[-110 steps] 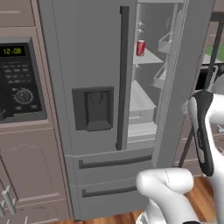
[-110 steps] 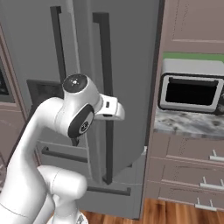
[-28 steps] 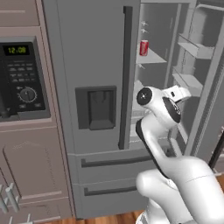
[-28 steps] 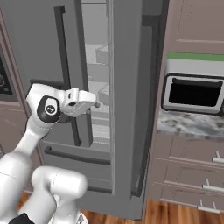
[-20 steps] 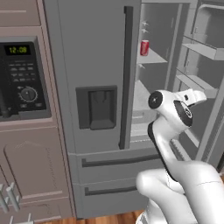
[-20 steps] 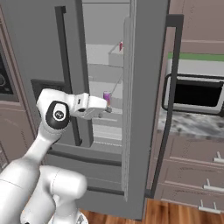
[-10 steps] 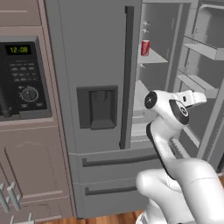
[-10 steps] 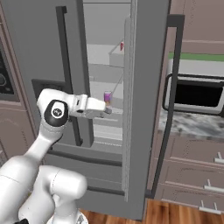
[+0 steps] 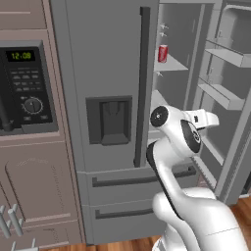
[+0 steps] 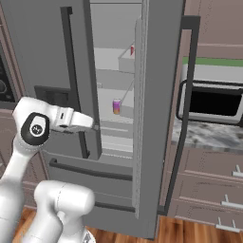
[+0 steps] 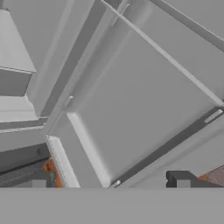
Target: Open the fridge, grab two sodas, and place both sodas inside the bowl with ice on the dining counter.
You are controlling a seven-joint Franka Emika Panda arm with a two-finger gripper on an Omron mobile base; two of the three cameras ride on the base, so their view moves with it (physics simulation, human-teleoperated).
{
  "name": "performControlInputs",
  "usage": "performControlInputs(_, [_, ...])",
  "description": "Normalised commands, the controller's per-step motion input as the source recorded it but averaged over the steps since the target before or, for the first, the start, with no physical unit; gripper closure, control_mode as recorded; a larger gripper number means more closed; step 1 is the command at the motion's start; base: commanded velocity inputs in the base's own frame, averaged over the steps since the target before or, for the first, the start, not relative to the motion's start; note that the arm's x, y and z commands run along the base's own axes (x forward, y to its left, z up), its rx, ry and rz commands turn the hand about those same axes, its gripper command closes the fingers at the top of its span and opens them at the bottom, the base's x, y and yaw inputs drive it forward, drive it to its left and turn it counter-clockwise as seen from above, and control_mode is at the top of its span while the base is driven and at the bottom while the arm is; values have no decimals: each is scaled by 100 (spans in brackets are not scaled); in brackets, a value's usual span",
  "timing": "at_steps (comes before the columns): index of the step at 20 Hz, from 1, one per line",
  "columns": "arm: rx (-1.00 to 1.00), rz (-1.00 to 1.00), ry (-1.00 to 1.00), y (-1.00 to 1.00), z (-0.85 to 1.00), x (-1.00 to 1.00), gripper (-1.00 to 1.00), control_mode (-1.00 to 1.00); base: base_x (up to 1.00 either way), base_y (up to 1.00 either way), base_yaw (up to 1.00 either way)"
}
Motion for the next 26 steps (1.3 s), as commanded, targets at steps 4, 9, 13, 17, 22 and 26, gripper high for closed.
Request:
performControlInputs(4, [16, 22, 0, 64, 16, 1, -100, -100, 0, 0, 0])
performControlInputs(9, [16, 26, 0, 61, 25, 8, -100, -100, 0, 0, 0])
performControlInputs(13, [13, 23, 0, 52, 25, 12, -100, -100, 0, 0, 0])
performControlInputs(17, [12, 15, 0, 43, 31, 16, -100, -100, 0, 0, 0])
performControlInputs(22, [12, 4, 0, 24, 23, 28, -100, -100, 0, 0, 0])
performControlInputs(26, [8, 0, -3, 12, 6, 28, -100, -100, 0, 0, 0])
